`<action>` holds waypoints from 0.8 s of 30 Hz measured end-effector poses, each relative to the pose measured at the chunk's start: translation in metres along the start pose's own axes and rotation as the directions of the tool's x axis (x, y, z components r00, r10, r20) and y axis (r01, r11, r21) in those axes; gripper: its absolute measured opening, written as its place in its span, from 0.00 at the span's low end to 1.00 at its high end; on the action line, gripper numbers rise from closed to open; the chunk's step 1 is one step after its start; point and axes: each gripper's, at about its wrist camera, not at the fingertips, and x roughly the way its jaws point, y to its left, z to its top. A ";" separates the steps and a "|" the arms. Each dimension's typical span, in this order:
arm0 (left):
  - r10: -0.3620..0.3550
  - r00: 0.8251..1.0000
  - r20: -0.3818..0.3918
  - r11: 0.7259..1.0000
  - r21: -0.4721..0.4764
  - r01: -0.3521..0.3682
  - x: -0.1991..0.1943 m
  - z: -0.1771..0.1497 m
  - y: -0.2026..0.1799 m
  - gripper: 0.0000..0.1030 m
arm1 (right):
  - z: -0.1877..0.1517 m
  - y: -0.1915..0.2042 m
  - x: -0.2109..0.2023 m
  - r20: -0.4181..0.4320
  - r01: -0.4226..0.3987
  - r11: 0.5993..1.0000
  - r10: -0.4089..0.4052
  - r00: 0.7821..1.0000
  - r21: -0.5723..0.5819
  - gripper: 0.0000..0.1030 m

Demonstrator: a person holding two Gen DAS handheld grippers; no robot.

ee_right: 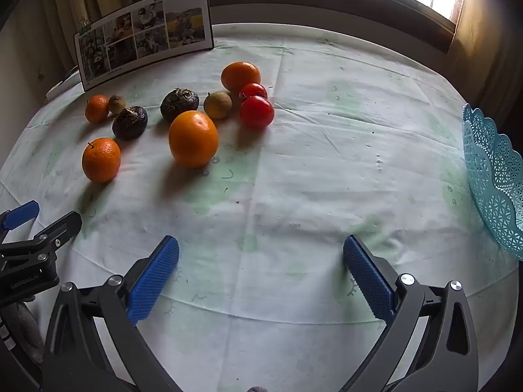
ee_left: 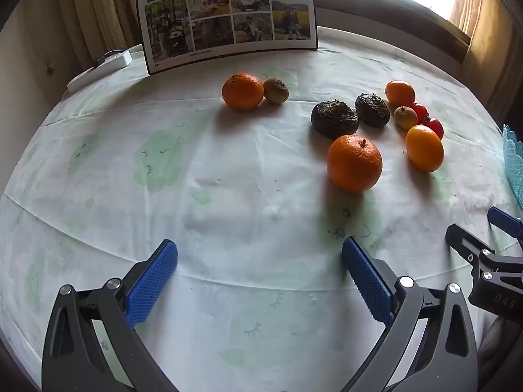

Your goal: Organize fruits

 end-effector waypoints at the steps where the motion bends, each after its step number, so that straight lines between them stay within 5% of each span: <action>1: 0.001 1.000 0.004 1.000 -0.003 -0.001 0.000 0.000 0.000 0.95 | 0.000 0.000 0.000 -0.002 0.000 1.000 0.000 1.000 0.000 0.98; 24: -0.016 1.000 -0.003 1.000 0.011 0.016 0.001 0.001 0.002 0.95 | 0.003 0.000 0.001 -0.010 -0.001 1.000 0.001 1.000 0.004 0.98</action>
